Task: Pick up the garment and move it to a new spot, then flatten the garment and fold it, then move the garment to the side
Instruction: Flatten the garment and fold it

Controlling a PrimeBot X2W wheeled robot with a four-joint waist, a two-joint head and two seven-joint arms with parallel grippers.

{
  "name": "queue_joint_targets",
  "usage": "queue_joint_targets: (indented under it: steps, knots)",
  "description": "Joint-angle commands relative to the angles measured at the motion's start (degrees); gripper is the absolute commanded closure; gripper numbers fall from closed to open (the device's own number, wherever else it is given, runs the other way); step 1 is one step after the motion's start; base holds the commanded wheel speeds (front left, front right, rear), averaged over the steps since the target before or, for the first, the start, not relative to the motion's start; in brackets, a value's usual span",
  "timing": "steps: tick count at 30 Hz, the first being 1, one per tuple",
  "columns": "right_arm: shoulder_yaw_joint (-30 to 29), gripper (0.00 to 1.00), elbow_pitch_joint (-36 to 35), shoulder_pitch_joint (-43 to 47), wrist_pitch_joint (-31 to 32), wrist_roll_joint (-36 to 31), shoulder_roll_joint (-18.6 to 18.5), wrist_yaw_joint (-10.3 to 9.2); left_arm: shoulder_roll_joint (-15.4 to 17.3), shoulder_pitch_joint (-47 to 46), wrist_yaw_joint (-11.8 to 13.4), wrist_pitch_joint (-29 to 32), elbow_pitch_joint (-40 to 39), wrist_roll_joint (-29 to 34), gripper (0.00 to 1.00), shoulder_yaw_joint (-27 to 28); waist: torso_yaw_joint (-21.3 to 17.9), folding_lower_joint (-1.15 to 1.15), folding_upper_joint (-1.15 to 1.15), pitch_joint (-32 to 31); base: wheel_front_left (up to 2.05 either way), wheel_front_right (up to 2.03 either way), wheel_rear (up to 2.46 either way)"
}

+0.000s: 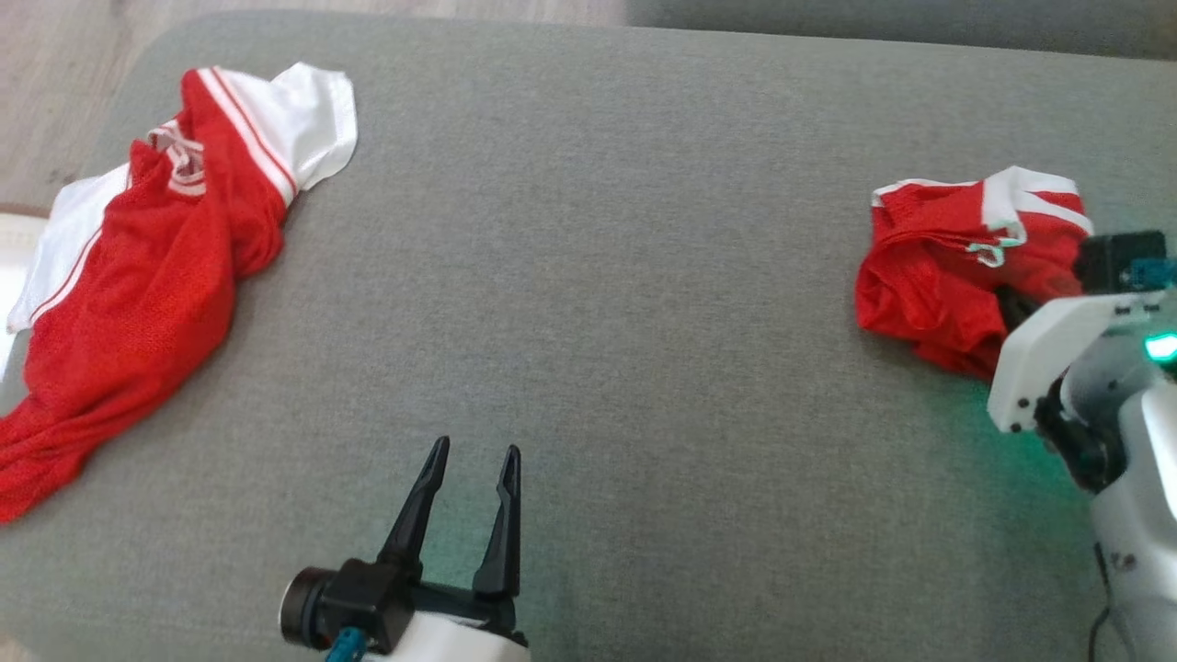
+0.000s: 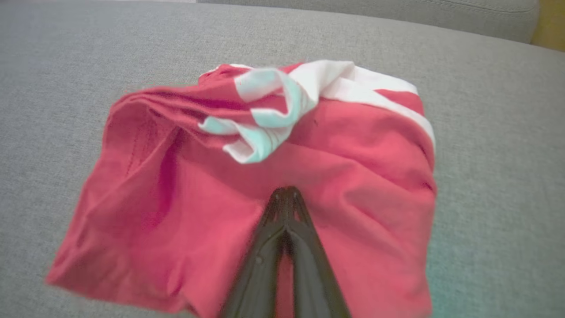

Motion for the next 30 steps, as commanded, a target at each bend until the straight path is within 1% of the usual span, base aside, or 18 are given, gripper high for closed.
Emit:
queue_joint_targets:
  steps: [1,10,13,16,21,26,30]
  knots:
    - [1.07,1.00,-1.59,-3.22,0.53,0.09,-1.21,-0.04,-0.33,-1.82,0.15,-0.47,-1.66,-0.54,0.00,1.04,0.62,-0.01,0.00,0.39,0.00,0.00,0.00]
    - [0.08,1.00,2.49,-9.98,4.81,-0.89,-1.77,-0.04,-0.33,-2.68,0.44,-0.47,-1.34,-1.93,0.00,-1.20,3.99,-0.01,0.00,1.09,0.00,0.00,0.00]
    - [-1.01,1.00,3.97,-11.57,4.83,-1.97,-1.72,-0.04,-0.33,-2.75,0.62,-0.47,-1.32,-2.38,0.00,-1.82,5.30,-0.01,0.00,1.26,0.00,0.00,0.00]
    - [-1.92,1.00,4.83,-12.69,3.39,-3.11,-1.26,-0.04,-0.33,-2.77,0.73,-0.47,-1.30,-2.52,0.00,-2.05,5.90,-0.01,0.00,1.43,0.00,0.00,0.00]
    - [-3.21,1.00,7.18,-14.45,-3.56,-4.77,1.44,-0.04,-0.33,-2.91,1.15,-0.47,-1.32,-2.92,0.00,-2.22,6.58,-0.01,0.00,1.24,0.00,0.00,0.00]
    - [-1.28,1.00,9.39,-13.73,-9.76,-4.95,2.83,-0.04,-0.33,-2.49,1.45,-0.47,-1.21,-2.89,0.00,-1.58,5.56,-0.01,0.00,-0.25,0.00,0.00,0.00]
    - [1.40,1.00,9.05,-11.75,-13.62,-4.04,3.18,-0.04,-0.33,-1.76,1.44,-0.47,-1.17,-2.51,0.00,-0.76,3.64,-0.01,0.00,-1.95,0.00,0.00,0.00]
